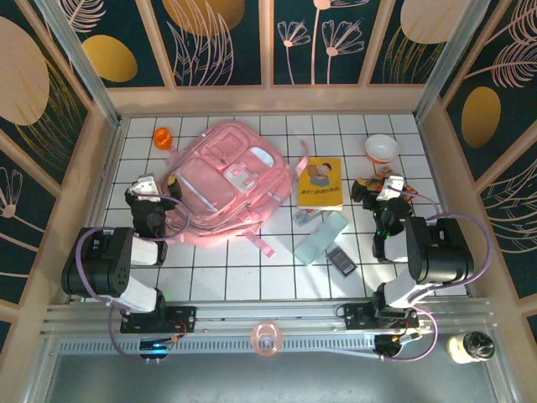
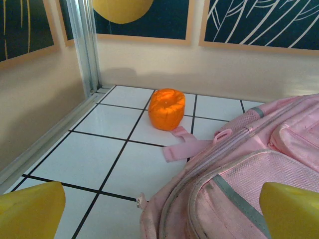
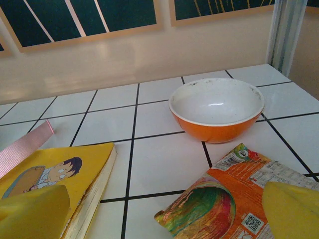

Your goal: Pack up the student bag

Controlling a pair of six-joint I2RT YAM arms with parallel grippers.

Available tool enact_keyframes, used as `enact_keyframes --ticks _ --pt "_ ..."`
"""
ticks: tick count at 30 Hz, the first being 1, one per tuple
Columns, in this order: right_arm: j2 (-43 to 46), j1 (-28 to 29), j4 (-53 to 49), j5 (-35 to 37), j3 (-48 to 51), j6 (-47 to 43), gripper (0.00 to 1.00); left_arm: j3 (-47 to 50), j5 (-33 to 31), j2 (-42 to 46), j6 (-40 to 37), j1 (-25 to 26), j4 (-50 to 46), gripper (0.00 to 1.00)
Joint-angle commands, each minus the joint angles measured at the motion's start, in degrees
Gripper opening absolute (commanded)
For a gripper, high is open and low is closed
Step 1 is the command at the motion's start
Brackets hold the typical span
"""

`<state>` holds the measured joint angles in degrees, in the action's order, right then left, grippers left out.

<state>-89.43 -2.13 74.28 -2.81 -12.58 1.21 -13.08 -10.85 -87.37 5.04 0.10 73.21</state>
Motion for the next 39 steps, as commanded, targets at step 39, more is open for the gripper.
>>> enact_keyframes --ticks 39 --pt "7.5 0.8 -14.9 -3.1 -5.4 -2.6 0.99 -7.2 5.8 6.5 -0.9 -0.2 -16.9 0.92"
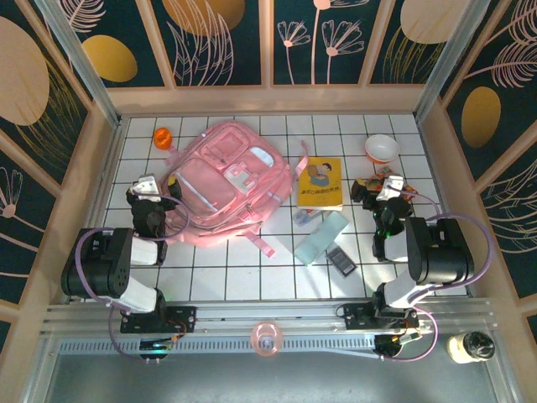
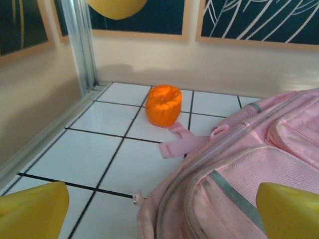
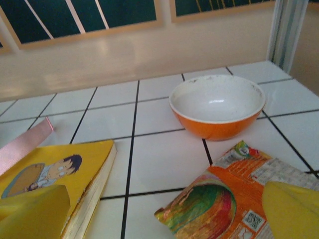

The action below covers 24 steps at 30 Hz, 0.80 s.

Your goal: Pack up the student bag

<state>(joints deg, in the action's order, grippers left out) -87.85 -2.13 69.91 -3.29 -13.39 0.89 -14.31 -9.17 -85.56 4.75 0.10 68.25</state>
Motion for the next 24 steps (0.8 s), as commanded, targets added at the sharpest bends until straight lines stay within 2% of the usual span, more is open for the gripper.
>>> enact_keyframes --ticks 1,4,7,9,11,13,18,21,24 --pt "9.3 1.4 -18.8 -3.6 -8.0 -2.6 0.99 -9.5 4.2 6.4 -0.4 -0.2 -18.9 0.90" --pt "14.7 3.8 -44.1 -4.1 -22.0 2.9 0.99 -19.2 5.2 9.1 1.3 -0.2 -34.6 0.86" --pt "13.6 8.8 -66.3 -0.8 -37.3 10.2 0.99 -29.6 7.2 5.9 2.7 -0.2 -50.0 0.82" --pt "12.4 14.1 -75.0 1.5 -43.4 13.3 0.99 -37.7 8.1 1.0 3.5 -0.2 -60.8 0.70" --pt "12.3 19.9 -77.7 4.0 -45.1 17.8 0.99 -41.1 10.3 -3.3 4.3 -0.2 -65.9 0.61" --pt "12.7 25.0 -76.6 2.7 -43.7 23.8 0.99 -44.2 11.7 -6.7 5.9 -0.2 -67.6 0.58" --pt "11.7 35.2 -71.8 0.0 -37.1 41.3 0.99 -42.2 15.8 -12.2 10.2 -0.2 -66.8 0.49" --pt "8.9 40.1 -67.6 -1.5 -34.4 45.0 0.96 -39.3 20.0 -14.9 12.0 -0.2 -66.2 0.35" --pt "5.0 43.6 -65.8 -3.2 -34.9 46.4 0.96 -33.4 22.5 -13.0 14.5 -0.2 -62.8 0.34"
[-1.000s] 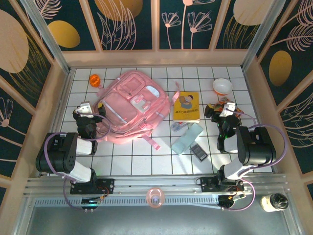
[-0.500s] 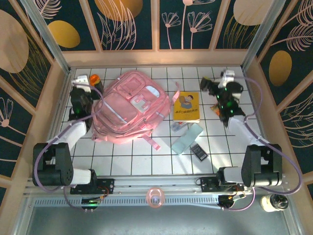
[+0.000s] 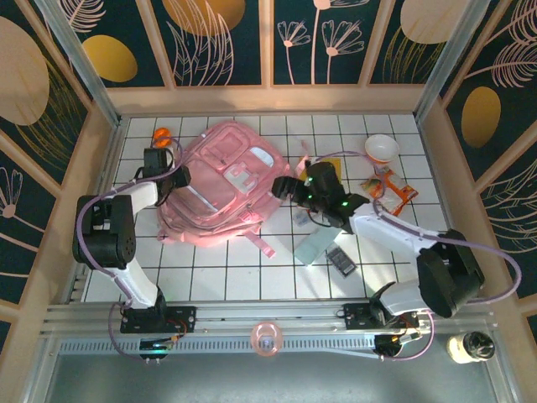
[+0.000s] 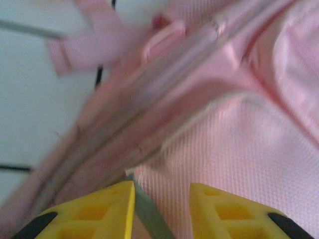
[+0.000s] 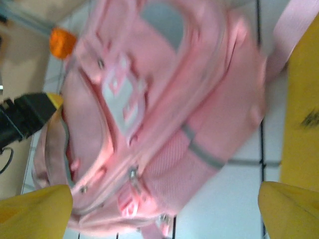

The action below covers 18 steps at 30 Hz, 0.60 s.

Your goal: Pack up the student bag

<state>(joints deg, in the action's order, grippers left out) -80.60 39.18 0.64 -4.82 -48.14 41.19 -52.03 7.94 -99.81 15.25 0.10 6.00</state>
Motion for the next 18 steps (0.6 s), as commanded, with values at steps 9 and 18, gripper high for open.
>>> enact_keyframes --ticks 9,18 --pt "-12.6 5.9 10.2 -3.7 -2.2 7.9 0.95 21.7 8.3 16.6 11.5 0.3 4.7 0.32" --pt "-21.2 5.9 15.9 -4.4 -6.5 6.1 0.95 30.7 10.6 27.1 16.7 5.4 6.1 0.32"
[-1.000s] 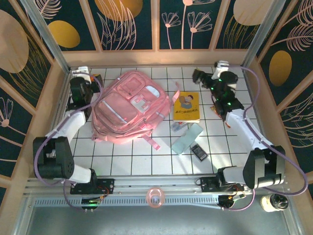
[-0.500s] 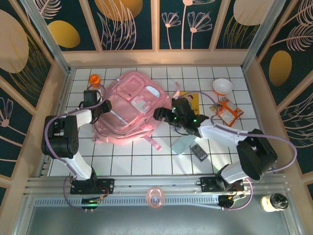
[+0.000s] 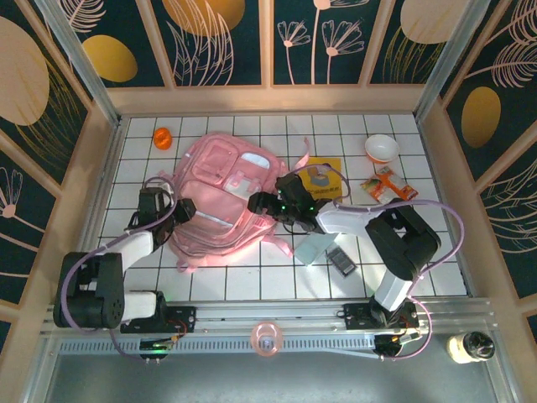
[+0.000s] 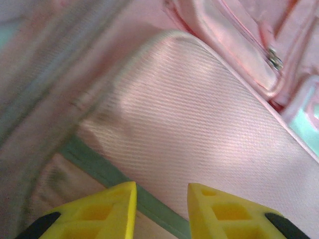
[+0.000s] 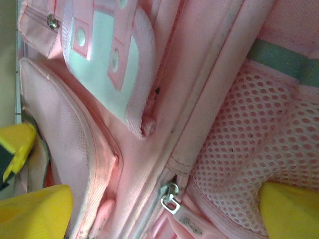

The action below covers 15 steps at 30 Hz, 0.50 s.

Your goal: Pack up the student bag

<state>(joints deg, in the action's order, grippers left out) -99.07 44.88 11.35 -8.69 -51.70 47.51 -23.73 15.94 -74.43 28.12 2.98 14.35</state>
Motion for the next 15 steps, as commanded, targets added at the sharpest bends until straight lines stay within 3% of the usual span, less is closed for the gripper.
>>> enact_keyframes --ticks 1,10,15 --pt "-3.4 0.2 5.7 -0.4 -3.3 -0.4 0.95 2.8 2.6 2.6 4.3 3.4 -2.5 0.32" --pt "-7.9 -0.7 9.5 0.1 -5.4 -1.0 0.96 9.2 4.4 14.6 9.7 6.4 -3.3 0.32" --pt "-4.1 -1.8 12.9 1.4 -3.2 -3.3 0.96 4.6 3.5 20.4 2.9 6.8 -10.0 0.38"
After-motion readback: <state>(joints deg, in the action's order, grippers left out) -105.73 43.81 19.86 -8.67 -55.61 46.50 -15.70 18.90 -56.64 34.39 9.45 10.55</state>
